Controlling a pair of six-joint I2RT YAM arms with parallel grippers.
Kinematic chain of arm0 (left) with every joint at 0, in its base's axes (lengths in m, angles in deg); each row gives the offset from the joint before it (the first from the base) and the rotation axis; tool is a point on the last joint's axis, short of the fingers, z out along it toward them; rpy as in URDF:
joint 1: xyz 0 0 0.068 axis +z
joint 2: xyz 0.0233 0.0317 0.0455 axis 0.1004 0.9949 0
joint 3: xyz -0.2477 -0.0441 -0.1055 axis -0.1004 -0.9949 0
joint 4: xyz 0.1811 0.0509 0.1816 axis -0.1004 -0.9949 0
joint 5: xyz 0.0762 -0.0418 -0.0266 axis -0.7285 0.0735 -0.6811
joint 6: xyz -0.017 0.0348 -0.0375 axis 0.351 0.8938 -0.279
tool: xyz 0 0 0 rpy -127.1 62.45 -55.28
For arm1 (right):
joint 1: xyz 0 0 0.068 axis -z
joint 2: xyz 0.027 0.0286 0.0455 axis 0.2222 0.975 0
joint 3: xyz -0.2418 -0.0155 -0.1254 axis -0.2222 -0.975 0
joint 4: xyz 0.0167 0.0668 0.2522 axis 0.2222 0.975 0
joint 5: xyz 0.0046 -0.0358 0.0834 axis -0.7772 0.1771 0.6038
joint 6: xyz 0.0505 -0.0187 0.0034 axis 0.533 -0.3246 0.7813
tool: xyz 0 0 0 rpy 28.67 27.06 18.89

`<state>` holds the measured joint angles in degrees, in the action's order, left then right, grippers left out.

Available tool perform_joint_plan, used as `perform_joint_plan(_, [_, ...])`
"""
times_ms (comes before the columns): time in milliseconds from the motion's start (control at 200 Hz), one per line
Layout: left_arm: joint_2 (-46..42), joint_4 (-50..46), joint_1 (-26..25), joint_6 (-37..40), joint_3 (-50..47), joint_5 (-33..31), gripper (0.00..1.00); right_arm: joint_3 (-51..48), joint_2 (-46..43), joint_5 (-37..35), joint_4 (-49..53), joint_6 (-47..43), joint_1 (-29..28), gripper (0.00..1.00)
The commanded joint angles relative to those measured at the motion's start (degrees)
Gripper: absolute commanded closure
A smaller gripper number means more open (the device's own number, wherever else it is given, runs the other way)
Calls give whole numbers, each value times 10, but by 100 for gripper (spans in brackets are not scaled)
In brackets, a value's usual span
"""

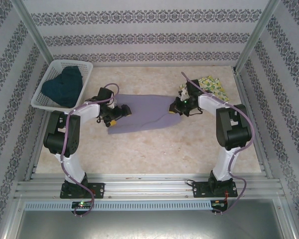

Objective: Fold and stack the skirts

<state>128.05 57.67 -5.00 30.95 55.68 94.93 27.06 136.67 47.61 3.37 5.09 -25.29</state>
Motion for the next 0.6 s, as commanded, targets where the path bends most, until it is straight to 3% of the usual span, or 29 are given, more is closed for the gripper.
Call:
perform_joint_plan(0, [-19,-19,5,-8,8,17,0,57,-34,-54,58,36,-42,100])
perform_joint_plan(145, [-54,-54,13,19,42,15,0,148,-25,-126,155,35,-82,100])
perform_joint_plan(380, [-98,-12,71,8,-14,-10,0,279,18,-133,206,61,-151,100])
perform_joint_plan(594, [-41,164,72,-81,-82,127,0,408,116,-175,275,41,-203,100])
